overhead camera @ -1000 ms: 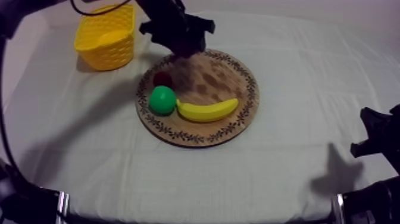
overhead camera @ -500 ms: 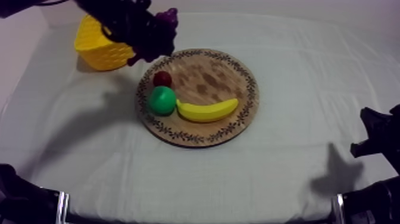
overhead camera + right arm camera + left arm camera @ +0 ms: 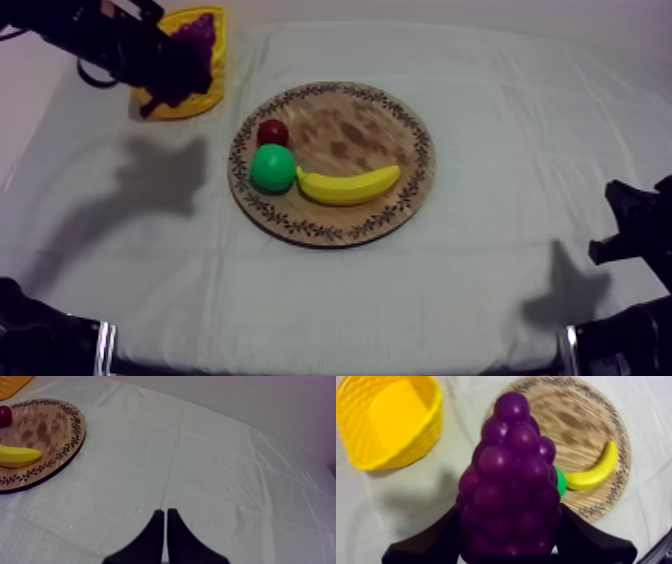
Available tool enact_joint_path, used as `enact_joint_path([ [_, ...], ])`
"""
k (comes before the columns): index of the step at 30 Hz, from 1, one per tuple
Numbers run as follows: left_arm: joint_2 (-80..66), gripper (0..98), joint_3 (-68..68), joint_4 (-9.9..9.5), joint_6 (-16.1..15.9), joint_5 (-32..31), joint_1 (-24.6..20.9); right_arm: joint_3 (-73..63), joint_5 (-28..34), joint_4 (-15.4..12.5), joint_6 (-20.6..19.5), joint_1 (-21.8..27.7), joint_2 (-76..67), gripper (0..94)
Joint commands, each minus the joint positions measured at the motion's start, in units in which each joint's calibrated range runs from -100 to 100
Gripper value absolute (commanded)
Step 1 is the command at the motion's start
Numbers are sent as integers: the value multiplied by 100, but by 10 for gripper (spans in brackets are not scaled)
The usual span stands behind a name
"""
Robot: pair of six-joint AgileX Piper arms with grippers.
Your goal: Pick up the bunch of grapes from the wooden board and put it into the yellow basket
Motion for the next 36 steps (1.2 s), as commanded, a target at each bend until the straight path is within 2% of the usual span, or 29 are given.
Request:
enact_joint_path([
  [1, -21, 539, -44, 21, -11, 49, -319, -1, 2, -2, 0, 0, 0, 5],
  [6, -5, 539, -210, 67, -32, 141, -717, -1, 2, -2, 0, 0, 0, 5],
  [16, 560, 539, -634, 89, -5, 183, -1176, -1, 2, -2, 0, 0, 0, 5],
  [25, 1492, 541, -1475, 90, 105, 122, -1189, -1, 2, -2, 0, 0, 0, 5],
  [36, 2791, 543, -3400, 63, 219, 478, -1181, -1, 2, -2, 0, 0, 0, 5],
])
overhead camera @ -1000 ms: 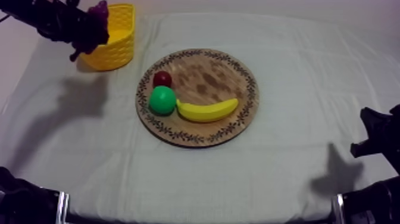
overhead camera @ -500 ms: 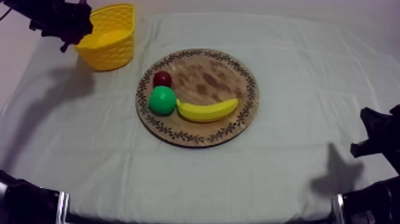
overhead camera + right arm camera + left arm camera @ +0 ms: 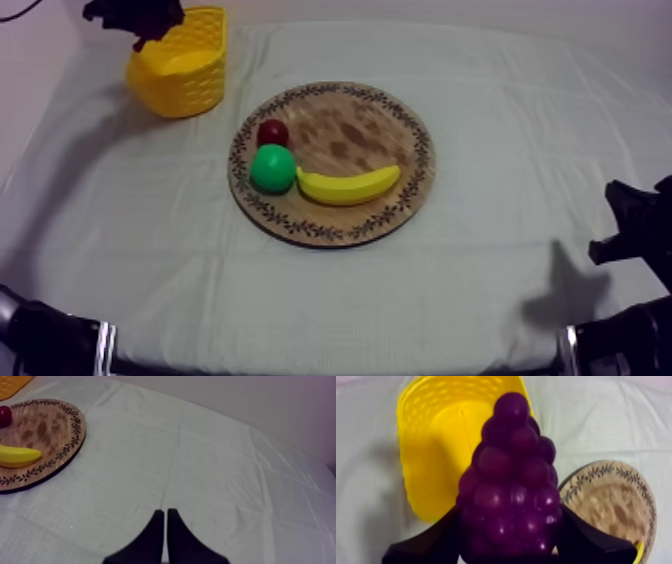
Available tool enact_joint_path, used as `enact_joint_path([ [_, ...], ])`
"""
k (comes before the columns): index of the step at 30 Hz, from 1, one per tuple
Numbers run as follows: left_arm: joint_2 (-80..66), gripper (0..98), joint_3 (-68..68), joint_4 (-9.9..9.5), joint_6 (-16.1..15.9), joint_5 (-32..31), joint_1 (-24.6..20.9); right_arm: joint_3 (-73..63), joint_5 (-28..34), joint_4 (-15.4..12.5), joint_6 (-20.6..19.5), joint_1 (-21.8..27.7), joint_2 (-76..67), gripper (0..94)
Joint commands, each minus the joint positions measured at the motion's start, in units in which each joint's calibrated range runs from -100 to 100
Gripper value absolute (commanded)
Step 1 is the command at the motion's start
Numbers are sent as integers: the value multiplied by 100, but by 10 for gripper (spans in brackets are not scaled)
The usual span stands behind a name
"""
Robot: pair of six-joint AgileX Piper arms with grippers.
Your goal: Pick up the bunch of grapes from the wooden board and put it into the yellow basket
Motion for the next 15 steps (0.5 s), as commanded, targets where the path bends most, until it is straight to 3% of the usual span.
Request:
enact_joint_path([
  [1, 351, 543, -554, -10, 5, 26, -17, -1, 2, -2, 0, 0, 0, 5],
  [15, 1663, 543, -1454, -117, 54, -48, -203, -1, 2, -2, 0, 0, 0, 5],
])
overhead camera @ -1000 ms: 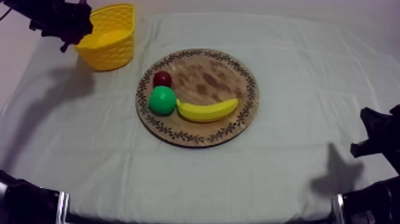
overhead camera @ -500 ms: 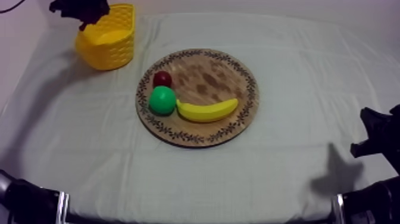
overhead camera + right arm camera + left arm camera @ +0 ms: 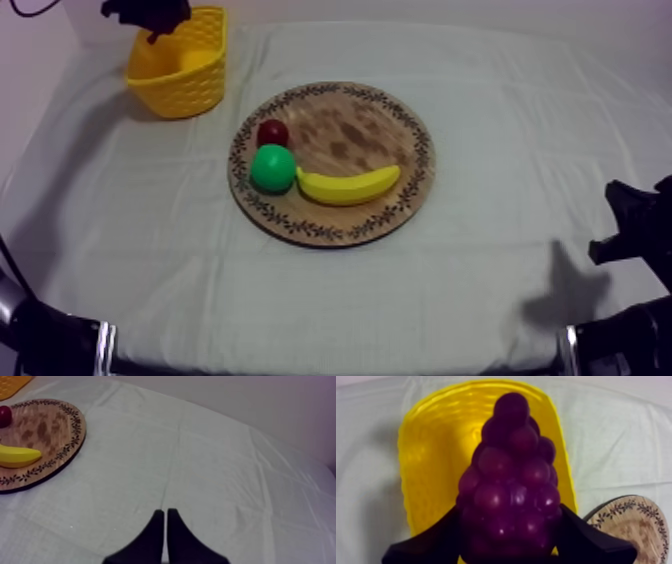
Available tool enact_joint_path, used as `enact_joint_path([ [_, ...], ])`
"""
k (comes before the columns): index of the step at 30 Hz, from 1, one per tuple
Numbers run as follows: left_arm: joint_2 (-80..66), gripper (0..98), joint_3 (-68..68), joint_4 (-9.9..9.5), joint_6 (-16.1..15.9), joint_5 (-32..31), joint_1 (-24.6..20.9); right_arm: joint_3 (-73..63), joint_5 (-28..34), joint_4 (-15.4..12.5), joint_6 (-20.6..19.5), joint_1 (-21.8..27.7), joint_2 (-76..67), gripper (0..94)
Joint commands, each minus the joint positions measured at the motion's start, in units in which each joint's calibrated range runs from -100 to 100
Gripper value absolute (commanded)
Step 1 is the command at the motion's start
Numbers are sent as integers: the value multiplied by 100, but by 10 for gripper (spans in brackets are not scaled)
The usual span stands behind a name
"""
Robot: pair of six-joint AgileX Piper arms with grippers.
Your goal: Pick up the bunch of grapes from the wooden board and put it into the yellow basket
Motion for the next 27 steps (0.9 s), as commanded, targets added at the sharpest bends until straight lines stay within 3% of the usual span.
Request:
enact_joint_path([
  [1, 136, 543, -24, -10, 11, -31, -4, -1, 0, -2, 0, 0, 0, 5],
  [10, 299, 558, 23, -14, 10, -251, -1, -1, 0, -2, 0, 0, 0, 5],
  [20, 234, 782, 172, -37, 24, -450, 31, -1, 0, -2, 0, 0, 0, 5],
  [27, 158, 843, 227, -131, 98, -569, 63, -1, 0, -2, 0, 0, 0, 5],
])
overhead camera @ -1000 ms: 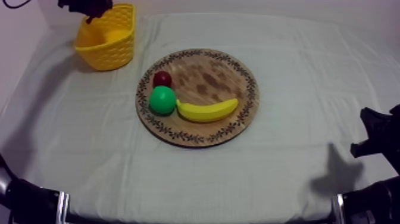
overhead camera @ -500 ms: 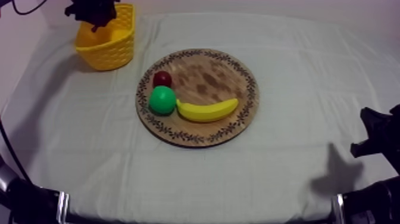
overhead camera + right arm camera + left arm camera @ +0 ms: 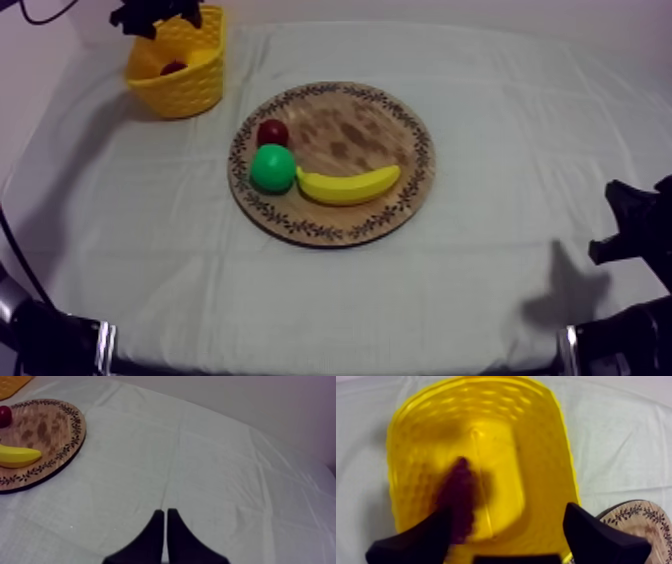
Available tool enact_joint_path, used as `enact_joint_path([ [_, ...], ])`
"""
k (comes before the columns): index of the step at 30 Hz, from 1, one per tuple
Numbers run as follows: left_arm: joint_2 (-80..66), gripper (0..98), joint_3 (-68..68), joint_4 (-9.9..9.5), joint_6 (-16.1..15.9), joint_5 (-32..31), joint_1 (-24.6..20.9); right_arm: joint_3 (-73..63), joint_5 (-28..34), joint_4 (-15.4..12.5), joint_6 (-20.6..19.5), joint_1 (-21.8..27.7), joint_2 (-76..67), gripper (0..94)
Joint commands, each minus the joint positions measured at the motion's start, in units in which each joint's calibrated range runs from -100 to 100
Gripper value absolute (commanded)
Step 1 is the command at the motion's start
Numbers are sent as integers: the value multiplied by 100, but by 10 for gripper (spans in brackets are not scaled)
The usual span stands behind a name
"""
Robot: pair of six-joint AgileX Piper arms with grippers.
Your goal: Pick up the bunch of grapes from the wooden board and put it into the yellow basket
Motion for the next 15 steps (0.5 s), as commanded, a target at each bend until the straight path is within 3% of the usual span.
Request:
enact_joint_path([
  [1, -24, 843, 18, -9, 2, -19, 7, -1, 0, -2, 0, 0, 0, 5],
  [7, -194, 795, 242, -25, 51, -161, -1, -1, 0, -2, 0, 0, 0, 5],
  [15, -878, 655, 982, 2, 45, -540, -51, -1, 0, -2, 0, 0, 0, 5],
])
